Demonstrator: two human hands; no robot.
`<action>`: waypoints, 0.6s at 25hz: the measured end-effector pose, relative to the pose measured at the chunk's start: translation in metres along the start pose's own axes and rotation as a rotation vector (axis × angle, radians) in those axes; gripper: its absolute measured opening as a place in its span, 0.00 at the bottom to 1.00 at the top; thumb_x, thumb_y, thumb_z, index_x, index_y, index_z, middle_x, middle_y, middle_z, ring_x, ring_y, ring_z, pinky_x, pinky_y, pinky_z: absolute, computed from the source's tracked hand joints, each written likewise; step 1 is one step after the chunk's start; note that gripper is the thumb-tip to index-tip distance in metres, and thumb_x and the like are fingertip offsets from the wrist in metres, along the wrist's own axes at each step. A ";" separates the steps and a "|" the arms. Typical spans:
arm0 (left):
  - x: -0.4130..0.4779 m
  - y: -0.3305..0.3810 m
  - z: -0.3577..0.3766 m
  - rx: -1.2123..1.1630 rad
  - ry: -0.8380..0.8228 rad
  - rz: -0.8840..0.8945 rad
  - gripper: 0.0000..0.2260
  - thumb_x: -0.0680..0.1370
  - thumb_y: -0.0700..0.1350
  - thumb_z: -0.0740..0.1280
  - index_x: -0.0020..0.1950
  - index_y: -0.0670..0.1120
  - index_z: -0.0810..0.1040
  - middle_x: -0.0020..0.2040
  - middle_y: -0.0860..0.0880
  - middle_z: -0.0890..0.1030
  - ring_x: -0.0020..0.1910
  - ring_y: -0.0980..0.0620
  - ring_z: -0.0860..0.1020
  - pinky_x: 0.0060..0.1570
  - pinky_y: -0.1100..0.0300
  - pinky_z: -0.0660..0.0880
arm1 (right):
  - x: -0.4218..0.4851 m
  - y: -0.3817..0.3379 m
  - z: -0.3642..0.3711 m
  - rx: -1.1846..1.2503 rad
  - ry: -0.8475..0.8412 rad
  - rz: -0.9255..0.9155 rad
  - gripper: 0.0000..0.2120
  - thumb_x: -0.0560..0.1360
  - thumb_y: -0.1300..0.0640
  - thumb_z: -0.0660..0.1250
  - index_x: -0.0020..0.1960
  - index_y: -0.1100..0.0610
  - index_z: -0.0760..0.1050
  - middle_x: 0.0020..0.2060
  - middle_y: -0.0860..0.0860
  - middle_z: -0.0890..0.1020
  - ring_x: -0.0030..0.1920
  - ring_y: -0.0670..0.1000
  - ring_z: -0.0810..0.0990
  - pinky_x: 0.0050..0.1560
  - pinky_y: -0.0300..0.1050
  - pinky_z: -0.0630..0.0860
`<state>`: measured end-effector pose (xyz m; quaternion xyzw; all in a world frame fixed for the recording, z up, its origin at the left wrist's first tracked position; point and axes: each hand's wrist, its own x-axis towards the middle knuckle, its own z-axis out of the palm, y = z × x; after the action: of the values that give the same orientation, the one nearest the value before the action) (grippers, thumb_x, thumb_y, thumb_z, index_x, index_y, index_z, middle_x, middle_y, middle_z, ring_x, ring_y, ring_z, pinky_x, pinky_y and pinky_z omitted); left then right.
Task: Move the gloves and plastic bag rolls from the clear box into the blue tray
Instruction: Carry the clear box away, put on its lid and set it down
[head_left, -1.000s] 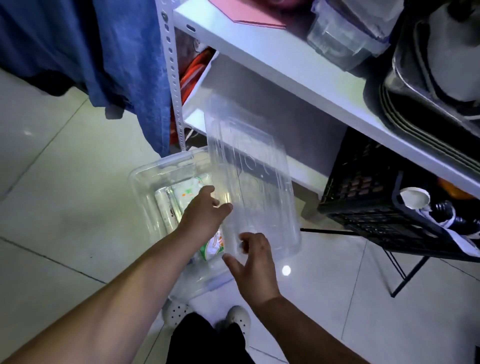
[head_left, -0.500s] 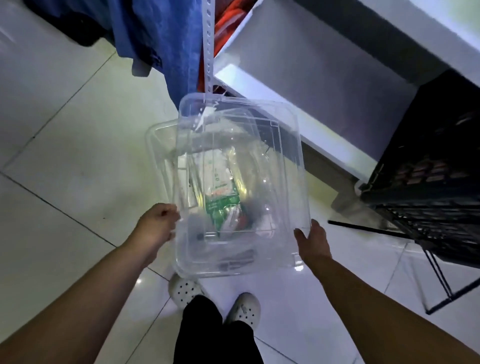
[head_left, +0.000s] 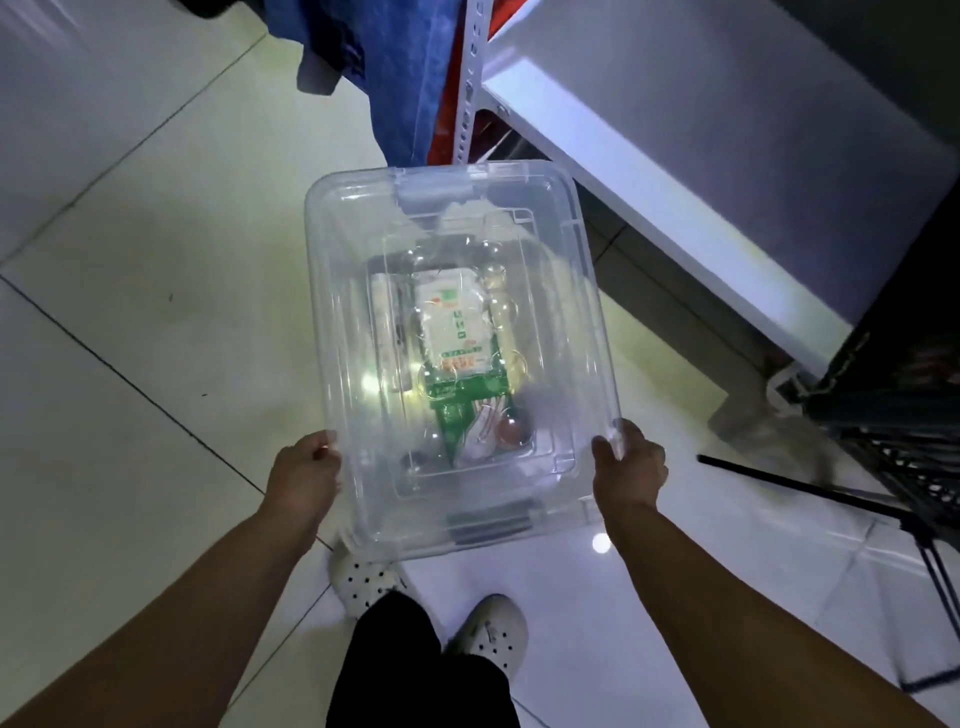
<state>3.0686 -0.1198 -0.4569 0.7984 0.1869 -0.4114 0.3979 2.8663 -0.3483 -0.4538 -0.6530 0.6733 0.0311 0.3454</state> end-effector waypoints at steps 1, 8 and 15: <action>0.002 -0.002 0.002 0.010 -0.004 0.000 0.14 0.78 0.35 0.58 0.61 0.43 0.74 0.46 0.44 0.74 0.37 0.50 0.73 0.49 0.52 0.73 | 0.002 0.002 0.001 0.028 -0.041 0.024 0.20 0.77 0.58 0.63 0.68 0.59 0.68 0.61 0.64 0.73 0.61 0.64 0.72 0.66 0.54 0.68; -0.001 0.001 0.006 -0.050 -0.137 -0.040 0.11 0.75 0.32 0.59 0.40 0.46 0.76 0.37 0.46 0.78 0.36 0.50 0.76 0.39 0.56 0.75 | 0.018 0.004 0.001 0.144 -0.148 0.070 0.19 0.77 0.56 0.63 0.67 0.58 0.67 0.60 0.61 0.76 0.58 0.60 0.75 0.60 0.52 0.71; -0.038 -0.032 0.031 -0.129 -0.184 -0.150 0.13 0.75 0.30 0.56 0.35 0.43 0.74 0.31 0.47 0.77 0.33 0.48 0.74 0.36 0.57 0.71 | 0.043 -0.011 -0.012 0.009 -0.187 -0.049 0.19 0.78 0.56 0.62 0.65 0.64 0.68 0.58 0.64 0.76 0.58 0.62 0.75 0.54 0.47 0.70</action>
<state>3.0106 -0.1235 -0.4519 0.7140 0.2349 -0.4984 0.4320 2.8752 -0.3929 -0.4625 -0.6619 0.6223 0.0804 0.4101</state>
